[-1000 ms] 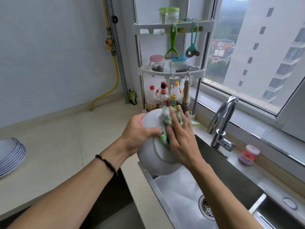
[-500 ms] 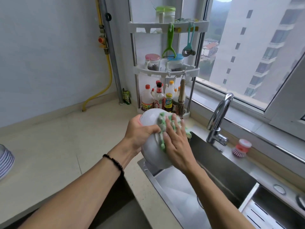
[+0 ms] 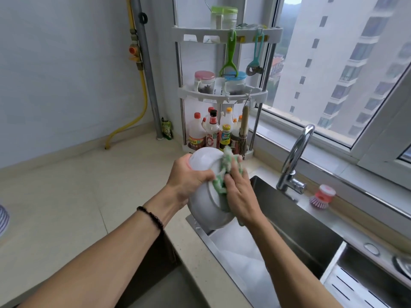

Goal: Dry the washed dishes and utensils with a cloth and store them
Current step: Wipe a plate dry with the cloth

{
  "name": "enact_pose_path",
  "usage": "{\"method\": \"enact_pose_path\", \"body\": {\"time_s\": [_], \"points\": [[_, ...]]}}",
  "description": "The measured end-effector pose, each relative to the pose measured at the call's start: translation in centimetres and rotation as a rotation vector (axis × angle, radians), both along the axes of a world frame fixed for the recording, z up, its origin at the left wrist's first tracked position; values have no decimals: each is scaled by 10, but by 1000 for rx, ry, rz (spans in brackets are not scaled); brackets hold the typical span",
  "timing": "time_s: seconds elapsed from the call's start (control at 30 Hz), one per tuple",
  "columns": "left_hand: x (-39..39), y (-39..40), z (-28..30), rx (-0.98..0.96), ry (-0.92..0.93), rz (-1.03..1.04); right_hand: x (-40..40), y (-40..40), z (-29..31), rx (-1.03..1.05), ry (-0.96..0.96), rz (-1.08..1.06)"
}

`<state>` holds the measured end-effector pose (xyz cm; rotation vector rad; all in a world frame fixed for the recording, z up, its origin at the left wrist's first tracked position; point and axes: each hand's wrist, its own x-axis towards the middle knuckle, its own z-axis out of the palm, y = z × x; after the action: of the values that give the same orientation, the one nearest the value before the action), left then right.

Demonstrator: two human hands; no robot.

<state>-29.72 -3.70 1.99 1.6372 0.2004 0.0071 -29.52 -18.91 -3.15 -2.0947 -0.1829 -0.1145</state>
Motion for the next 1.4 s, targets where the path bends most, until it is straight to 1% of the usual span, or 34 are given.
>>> {"method": "enact_pose_path", "body": {"time_s": [0.1, 0.13, 0.2, 0.33, 0.4, 0.47, 0.53, 0.6, 0.63, 0.7, 0.77, 0.8, 0.87, 0.9, 1.0, 1.03, 1.1, 1.17, 1.2, 1.23, 1.33, 1.37, 1.4], "points": [[12, 3, -3, -90, 4, 165, -31, 29, 5, -213, -78, 29], [17, 5, -3, -116, 5, 235, -43, 36, 4, -235, -99, 28], [21, 5, -4, -140, 0, 325, -47, 39, 3, -201, -101, 13], [15, -7, -6, -114, -45, 346, -16, 41, 18, -180, -13, -9], [16, -7, -6, -145, -66, 383, -22, 56, 18, -152, -60, -35], [15, -5, -6, -127, -81, 404, -26, 60, 12, -153, -87, -26], [12, 1, -8, -86, -87, 402, -20, 55, 12, -137, -12, -27], [10, 3, -8, -65, -94, 402, -13, 55, 14, -52, 60, -116], [11, 5, -6, -57, -98, 403, -16, 61, 16, -37, 43, -129], [14, 16, -3, -81, -100, 417, -31, 85, 6, -91, -68, -52], [13, 28, -1, -86, -91, 387, -36, 92, -8, -113, -121, -25], [10, 35, -1, -80, -87, 349, -29, 90, -11, -80, -77, -68], [5, 45, -5, -59, -85, 276, -11, 86, -6, 80, 125, -195], [3, 50, -6, -54, -85, 262, -8, 89, -3, 91, 152, -204], [0, 70, -8, -76, -86, 230, -24, 123, -7, -142, -45, -62], [-3, 77, -8, -68, -76, 201, -28, 127, -13, -139, -61, -38], [-11, 94, -11, -58, -72, 99, -24, 122, -28, -74, -23, -113], [-22, 108, -12, -50, -71, -23, -17, 113, -21, 179, 137, -240], [-28, 114, -12, -28, -71, -67, -17, 115, -12, 238, 145, -253], [-31, 118, -11, 0, -71, -90, -19, 117, -3, 214, 98, -207], [-42, 131, -15, 47, -79, -114, -40, 138, 14, -62, -137, 117], [-48, 134, -18, 35, -81, -124, -46, 142, 15, -107, -153, 214], [-58, 138, -21, 38, -88, -126, -52, 142, 9, -130, -153, 266]]}}
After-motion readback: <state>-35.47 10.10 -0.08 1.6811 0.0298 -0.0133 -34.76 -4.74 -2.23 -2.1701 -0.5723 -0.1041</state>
